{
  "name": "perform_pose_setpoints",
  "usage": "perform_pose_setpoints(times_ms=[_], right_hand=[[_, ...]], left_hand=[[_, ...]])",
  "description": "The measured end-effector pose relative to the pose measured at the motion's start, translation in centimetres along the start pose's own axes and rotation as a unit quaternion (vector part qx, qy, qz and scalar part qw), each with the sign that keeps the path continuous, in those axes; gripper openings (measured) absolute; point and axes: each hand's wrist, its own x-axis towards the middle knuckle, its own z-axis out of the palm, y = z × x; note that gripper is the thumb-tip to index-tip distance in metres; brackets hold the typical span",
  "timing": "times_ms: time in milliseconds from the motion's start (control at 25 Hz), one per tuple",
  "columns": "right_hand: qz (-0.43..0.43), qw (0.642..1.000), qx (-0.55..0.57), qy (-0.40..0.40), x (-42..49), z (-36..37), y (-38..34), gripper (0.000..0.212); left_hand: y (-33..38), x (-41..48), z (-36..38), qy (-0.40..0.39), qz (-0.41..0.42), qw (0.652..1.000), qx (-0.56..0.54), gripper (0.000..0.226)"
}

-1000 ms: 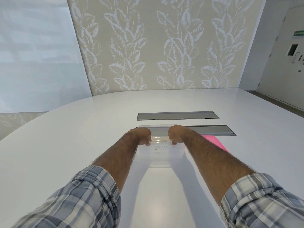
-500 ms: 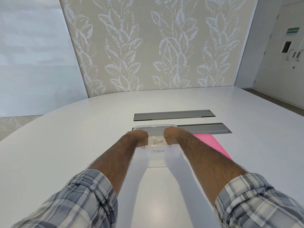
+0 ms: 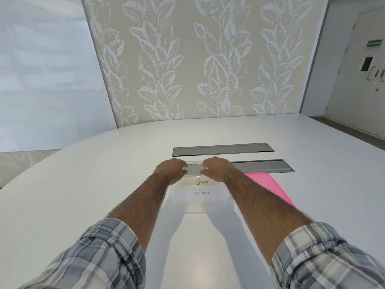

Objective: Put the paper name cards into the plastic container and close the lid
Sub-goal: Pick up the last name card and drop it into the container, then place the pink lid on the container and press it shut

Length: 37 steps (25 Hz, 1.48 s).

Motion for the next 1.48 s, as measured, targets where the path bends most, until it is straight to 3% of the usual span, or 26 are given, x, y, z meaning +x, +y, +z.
perform_pose_setpoints(times_ms=[120,200,520,840,1480], right_hand=[[-0.008,1.000,-0.004,0.003,-0.4,0.0,-1.2,0.071],[-0.008,1.000,-0.018,0.010,-0.9,-0.1,-2.1,0.082],[-0.028,0.997,-0.037,0.069,-2.9,-3.0,-6.5,0.085],[0.014,0.994,-0.060,0.089,-7.8,-5.8,-8.8,0.088],[0.178,0.977,-0.085,0.084,-20.0,-8.5,3.7,0.086]], left_hand=[[-0.7,-1.2,-1.0,0.048,0.012,0.998,0.035,0.055],[-1.4,-2.3,-1.7,0.066,-0.010,0.996,0.054,0.067],[-3.7,-7.0,-5.0,0.096,-0.055,0.992,0.056,0.077],[-2.8,-10.5,-7.2,0.105,-0.009,0.994,0.042,0.079],[12.7,-10.1,-2.9,0.054,0.136,0.989,-0.009,0.080]])
